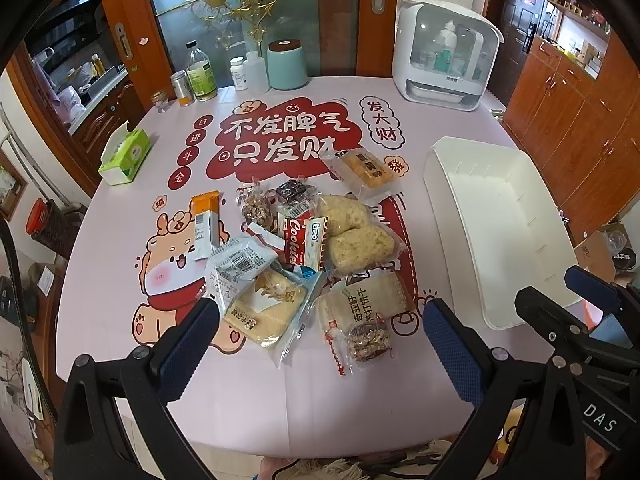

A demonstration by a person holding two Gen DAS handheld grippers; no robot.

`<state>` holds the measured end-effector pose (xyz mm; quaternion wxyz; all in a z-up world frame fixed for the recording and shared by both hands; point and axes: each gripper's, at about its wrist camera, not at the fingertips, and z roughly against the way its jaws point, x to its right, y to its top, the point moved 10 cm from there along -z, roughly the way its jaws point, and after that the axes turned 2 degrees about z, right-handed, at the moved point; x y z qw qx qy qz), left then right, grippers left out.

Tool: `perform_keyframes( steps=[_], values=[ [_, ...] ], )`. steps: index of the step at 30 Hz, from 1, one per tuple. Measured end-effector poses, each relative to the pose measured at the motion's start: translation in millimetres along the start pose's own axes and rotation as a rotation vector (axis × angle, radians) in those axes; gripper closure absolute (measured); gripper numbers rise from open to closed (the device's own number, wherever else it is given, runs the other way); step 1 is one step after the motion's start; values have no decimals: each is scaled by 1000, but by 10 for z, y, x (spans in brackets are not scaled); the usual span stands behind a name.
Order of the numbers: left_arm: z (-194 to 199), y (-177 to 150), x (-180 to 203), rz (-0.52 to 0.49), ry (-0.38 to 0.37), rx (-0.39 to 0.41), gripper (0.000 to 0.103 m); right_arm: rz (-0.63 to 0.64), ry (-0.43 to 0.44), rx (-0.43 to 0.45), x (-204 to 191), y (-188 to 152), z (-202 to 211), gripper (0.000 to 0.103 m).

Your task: Organize snacks

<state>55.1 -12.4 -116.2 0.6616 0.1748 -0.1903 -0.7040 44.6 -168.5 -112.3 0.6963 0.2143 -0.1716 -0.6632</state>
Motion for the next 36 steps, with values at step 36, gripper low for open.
perform_keyframes(
  steps=[36],
  values=[
    [-289, 174, -731, -43, -72, -121, 2, -121, -39, -19, -471, 111, -52, 33]
  ],
)
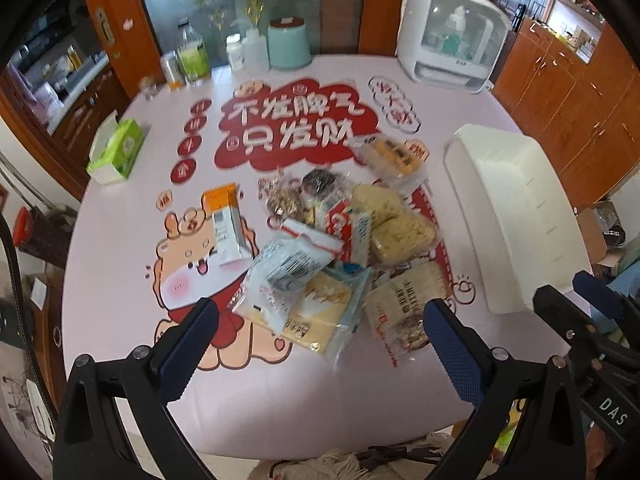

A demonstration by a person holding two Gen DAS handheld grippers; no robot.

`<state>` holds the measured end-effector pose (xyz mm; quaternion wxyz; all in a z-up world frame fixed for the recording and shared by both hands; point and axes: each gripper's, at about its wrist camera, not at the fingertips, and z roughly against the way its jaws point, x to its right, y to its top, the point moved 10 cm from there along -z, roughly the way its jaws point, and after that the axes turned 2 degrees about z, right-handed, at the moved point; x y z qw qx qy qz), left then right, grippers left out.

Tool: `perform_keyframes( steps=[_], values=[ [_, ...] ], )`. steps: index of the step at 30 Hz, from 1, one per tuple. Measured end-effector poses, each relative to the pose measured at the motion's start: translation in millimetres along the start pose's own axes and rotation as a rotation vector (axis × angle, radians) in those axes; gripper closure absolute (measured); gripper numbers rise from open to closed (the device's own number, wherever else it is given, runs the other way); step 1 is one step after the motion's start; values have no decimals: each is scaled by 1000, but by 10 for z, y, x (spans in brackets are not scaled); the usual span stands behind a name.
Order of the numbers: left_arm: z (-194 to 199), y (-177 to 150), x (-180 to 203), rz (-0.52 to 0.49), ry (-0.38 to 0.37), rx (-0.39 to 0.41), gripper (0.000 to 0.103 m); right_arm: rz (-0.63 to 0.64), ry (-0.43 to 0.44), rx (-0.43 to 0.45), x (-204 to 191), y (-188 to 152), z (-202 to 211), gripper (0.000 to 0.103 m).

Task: Organize snacks
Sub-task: 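Grasp the grey red-striped bag with the left tool while the right tool grasps the clear nut bag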

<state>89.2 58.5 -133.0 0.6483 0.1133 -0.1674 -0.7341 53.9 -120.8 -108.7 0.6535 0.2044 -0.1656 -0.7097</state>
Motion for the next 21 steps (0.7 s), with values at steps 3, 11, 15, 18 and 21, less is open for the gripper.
perform_keyframes(
  steps=[3, 11, 15, 18, 21],
  values=[
    [-160, -20, -139, 12, -12, -40, 2, -33, -8, -32, -30, -47, -100, 33],
    [-578, -102, -448, -27, -1, -122, 2, -130, -7, -134, -67, -285, -490, 33],
    [-792, -115, -494, -80, 1, -160, 2, -203, 39, -198, -99, -496, -784, 33],
    [-953, -96, -509, -119, -5, -179, 2, -257, 64, -237, -109, -639, -987, 33],
    [-1152, -88, -535, -133, -18, -214, 2, -331, 80, -273, -83, -791, -1194, 33]
  ],
)
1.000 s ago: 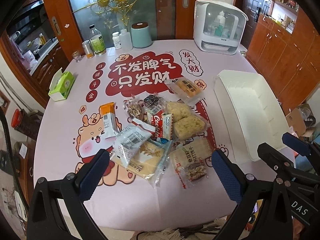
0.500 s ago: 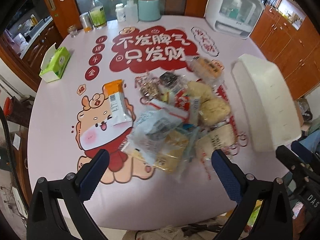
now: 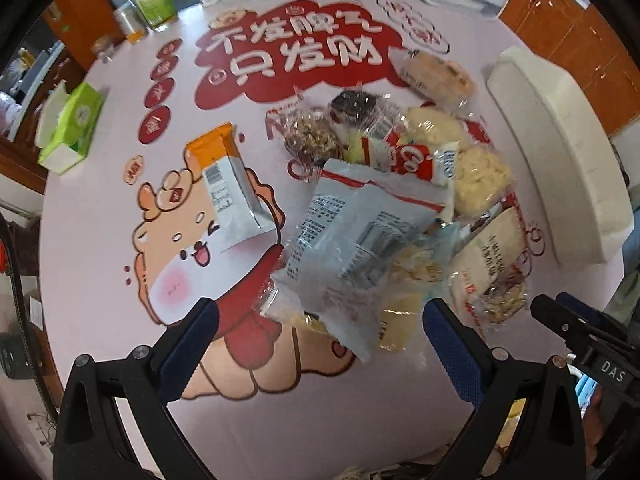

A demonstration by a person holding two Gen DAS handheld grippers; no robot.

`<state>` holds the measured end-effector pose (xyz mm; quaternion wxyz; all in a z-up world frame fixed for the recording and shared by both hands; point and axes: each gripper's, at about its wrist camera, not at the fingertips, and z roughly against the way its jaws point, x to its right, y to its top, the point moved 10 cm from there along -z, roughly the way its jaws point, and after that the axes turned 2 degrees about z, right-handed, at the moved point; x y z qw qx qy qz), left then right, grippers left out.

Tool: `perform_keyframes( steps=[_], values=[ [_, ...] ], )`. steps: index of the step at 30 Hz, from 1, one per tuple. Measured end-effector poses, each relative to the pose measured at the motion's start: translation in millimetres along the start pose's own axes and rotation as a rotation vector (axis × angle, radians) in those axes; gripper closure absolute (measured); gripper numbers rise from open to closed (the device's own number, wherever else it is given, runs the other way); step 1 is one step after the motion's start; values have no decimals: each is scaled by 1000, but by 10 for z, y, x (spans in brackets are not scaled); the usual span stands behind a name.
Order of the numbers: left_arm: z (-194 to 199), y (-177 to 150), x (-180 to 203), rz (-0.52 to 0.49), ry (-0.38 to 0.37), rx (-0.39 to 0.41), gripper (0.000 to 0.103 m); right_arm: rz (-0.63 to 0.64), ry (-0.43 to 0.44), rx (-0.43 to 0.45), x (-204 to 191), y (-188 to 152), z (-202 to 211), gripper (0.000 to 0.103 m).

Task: Organize snacks
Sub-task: 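Grasp the grey red-striped bag with the left tool while the right tool grasps the clear nut bag, then carry both bags into the white bin and open both tools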

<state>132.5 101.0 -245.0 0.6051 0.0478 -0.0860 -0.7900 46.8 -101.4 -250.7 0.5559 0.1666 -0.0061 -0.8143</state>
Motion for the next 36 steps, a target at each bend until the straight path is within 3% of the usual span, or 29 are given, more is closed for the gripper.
perform_keyframes(
  steps=[9, 17, 19, 21, 23, 30, 36],
  values=[
    [-408, 151, 26, -57, -37, -57, 2, -223, 42, -43, 321, -144, -459, 33],
    [-675, 194, 121, -72, -80, -112, 2, -196, 7, -31, 253, -182, -598, 31],
    [-698, 208, 150, -71, -98, -117, 7, -178, -14, -21, 239, -159, -609, 31],
    [-727, 233, 173, -76, -106, -118, 29, -144, -46, -19, 203, -145, -626, 38],
    [-754, 200, 234, -80, -131, -130, 38, -107, -48, -21, 133, -142, -648, 48],
    [-698, 157, 400, -142, -53, -70, 54, -74, -20, -19, 39, -142, -651, 56],
    [-515, 139, 520, -182, -11, -31, 58, -52, 0, 33, 65, -167, -464, 56]
  ],
)
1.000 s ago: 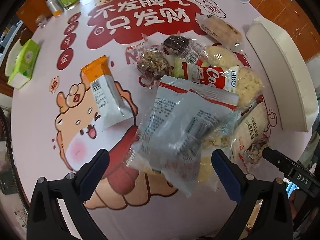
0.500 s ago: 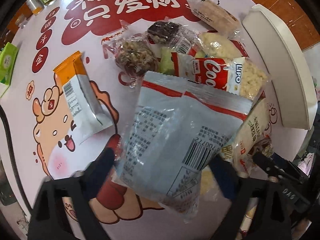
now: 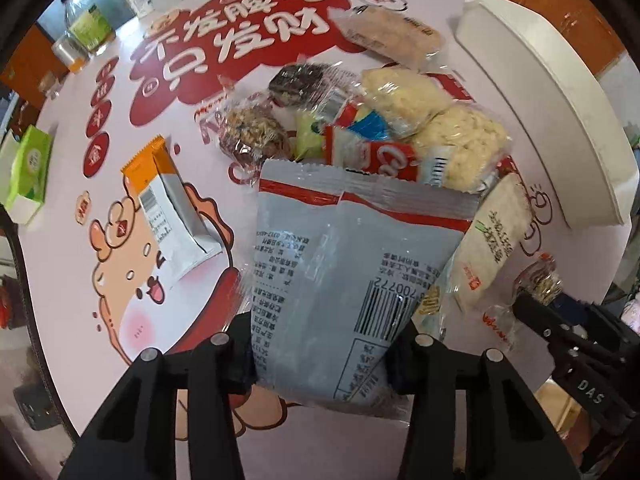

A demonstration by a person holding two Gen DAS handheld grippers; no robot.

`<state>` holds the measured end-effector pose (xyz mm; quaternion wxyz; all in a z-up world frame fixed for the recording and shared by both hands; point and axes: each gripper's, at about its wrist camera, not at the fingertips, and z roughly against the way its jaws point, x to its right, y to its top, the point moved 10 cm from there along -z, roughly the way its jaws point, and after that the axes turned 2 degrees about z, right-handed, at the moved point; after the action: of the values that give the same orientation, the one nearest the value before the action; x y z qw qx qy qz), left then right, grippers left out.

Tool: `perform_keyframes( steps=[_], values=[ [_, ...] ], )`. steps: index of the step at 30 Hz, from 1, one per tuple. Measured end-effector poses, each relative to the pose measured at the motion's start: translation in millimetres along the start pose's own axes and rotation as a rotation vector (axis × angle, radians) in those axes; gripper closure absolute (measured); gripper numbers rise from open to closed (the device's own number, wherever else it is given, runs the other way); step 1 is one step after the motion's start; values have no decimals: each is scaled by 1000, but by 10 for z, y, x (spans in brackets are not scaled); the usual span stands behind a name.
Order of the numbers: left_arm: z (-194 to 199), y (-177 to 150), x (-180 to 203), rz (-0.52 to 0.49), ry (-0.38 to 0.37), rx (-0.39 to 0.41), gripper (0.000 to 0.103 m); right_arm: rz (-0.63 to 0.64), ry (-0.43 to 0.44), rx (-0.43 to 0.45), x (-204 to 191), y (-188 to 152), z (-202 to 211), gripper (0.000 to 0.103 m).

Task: Organize snacks
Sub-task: 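Carry both bags into the white bin and open both tools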

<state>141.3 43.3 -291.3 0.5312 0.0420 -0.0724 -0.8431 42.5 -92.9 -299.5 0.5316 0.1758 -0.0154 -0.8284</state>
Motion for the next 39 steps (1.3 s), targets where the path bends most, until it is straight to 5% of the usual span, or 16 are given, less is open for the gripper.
perform_keyframes(
  steps=[8, 19, 29, 39],
  values=[
    [599, 13, 204, -32, -9, 90, 59, 89, 18, 113, -33, 87, 494, 56],
    [1243, 429, 861, -41, -73, 204, 59, 138, 51, 253, 203, 326, 1166, 56],
    [1550, 574, 1068, 24, -88, 253, 60, 125, 69, 271, 646, 513, 1374, 56],
    [1754, 600, 1147, 91, -90, 297, 60, 199, 98, 305, 691, 760, 1562, 56]
  ],
)
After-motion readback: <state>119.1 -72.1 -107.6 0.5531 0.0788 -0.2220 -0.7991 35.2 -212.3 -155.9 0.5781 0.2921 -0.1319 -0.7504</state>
